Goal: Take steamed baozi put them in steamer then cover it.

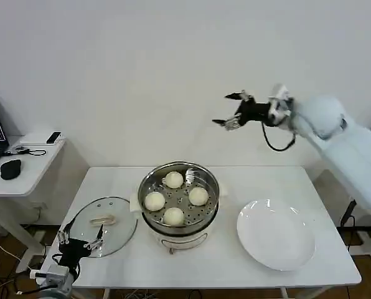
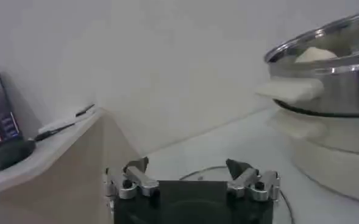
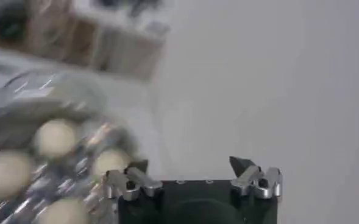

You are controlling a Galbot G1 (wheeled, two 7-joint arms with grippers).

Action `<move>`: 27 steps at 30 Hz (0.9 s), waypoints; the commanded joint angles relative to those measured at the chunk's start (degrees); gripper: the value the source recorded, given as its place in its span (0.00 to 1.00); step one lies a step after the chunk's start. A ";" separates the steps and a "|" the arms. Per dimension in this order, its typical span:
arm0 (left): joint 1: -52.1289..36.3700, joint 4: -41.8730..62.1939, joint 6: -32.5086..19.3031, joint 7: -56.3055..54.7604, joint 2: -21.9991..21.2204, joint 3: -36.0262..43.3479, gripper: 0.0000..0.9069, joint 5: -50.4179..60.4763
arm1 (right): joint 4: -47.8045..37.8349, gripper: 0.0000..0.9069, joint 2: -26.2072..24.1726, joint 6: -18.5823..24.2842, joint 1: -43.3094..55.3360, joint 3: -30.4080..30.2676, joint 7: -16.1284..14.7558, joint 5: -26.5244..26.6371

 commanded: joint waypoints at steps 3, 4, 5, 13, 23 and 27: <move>0.96 -1.78 -0.44 0.02 -0.88 0.29 1.00 -0.82 | 15.67 1.00 2.37 8.48 -53.30 49.64 18.06 2.71; 1.06 -1.87 -0.61 -0.52 -0.77 0.52 1.00 -0.79 | 16.17 1.00 4.22 9.06 -56.27 51.93 17.95 2.16; 1.08 -1.85 -0.74 -0.99 -0.71 0.69 1.00 -0.68 | 16.68 1.00 6.24 9.60 -58.65 53.80 18.09 1.85; 1.30 -1.94 -1.92 -2.78 -0.18 0.64 1.00 2.36 | 19.66 1.00 18.42 13.47 -70.78 60.16 19.45 1.46; 3.18 -2.93 -4.88 -5.53 0.99 0.01 1.00 7.51 | 18.77 1.00 30.10 21.24 -81.64 56.72 21.14 -3.85; 3.58 -1.71 -5.90 -6.92 0.97 0.00 1.00 18.60 | 18.61 1.00 31.04 20.91 -82.75 55.76 22.84 -5.49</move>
